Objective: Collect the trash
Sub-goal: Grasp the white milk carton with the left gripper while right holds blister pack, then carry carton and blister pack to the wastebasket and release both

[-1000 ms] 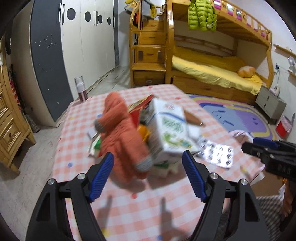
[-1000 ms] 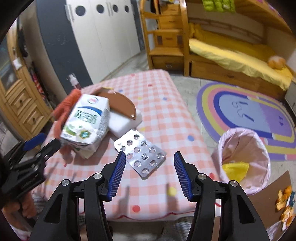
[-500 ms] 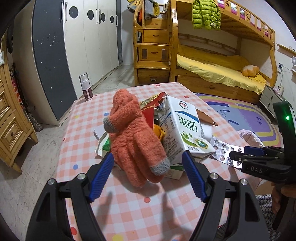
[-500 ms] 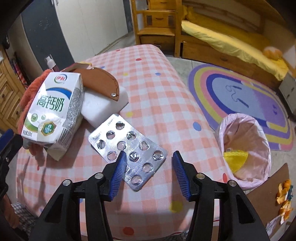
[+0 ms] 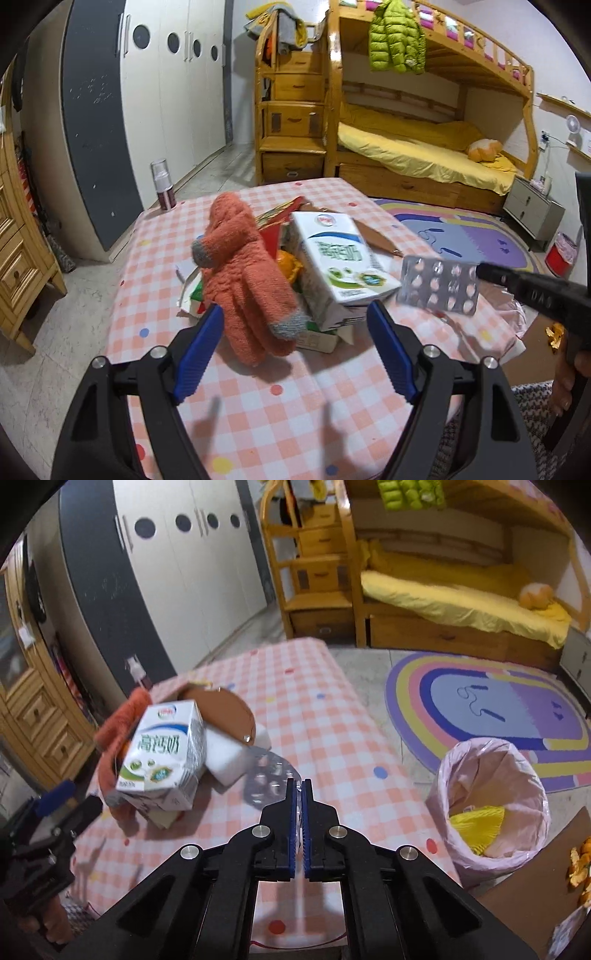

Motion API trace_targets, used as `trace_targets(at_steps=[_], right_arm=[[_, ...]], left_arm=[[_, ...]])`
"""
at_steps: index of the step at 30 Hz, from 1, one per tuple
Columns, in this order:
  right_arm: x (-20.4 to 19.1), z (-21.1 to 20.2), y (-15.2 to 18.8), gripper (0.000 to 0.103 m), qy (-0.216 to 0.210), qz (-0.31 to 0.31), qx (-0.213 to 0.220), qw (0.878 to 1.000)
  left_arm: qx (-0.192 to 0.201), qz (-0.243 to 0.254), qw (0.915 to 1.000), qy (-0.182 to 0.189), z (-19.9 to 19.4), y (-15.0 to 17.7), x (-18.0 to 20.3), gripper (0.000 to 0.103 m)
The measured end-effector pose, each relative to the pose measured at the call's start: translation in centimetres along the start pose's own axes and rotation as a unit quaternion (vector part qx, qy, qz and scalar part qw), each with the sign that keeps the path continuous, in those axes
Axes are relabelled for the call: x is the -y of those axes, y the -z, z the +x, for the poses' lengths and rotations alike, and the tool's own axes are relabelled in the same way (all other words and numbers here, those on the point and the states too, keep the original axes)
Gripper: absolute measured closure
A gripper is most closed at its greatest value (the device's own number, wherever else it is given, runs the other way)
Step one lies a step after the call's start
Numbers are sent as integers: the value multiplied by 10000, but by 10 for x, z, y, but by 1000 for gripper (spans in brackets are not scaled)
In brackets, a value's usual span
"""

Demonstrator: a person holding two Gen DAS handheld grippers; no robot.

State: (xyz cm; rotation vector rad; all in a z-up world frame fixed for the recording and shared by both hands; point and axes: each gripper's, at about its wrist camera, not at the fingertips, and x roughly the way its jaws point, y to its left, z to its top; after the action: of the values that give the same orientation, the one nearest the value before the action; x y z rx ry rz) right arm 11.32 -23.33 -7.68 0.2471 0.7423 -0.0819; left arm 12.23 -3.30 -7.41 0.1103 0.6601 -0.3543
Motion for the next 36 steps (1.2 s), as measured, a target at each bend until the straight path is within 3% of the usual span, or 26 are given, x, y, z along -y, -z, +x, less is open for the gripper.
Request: trace_targets(at_steps=[3,8,16,23,26,28,33,36], right_arm=[[10,-7,-4,103,-53,190,152,9997],[24,-14,-8,103,-115,348,360,9987],[27,-16,-8,103,-200,398,545,9975],[28,-18,-7,103,-249,379,572,9973],[27,-17,-7,103,-284,390,559,9973],[26,-17,-7,103,-304,381,553,9973],[27,-20,-6,103,-338,390,610,9968],[28,-22,-5,103,-340,421,670,9963]], left_arm=[[144,202,9997,25,-3,2,15,14],[19,324,9994,-138,14,1,36,8],[-181,409,9974,-571,44,-7,64,8],[-400,317,9937,-1002,66,-16,64,9],[-531,318,9923,-1069,74,-18,63,19],[-623,267,9928,-990,77,-18,58,29],[-318,176,9970,-690,58,-19,53,32],[48,-15,9998,-190,32,-20,48,32]])
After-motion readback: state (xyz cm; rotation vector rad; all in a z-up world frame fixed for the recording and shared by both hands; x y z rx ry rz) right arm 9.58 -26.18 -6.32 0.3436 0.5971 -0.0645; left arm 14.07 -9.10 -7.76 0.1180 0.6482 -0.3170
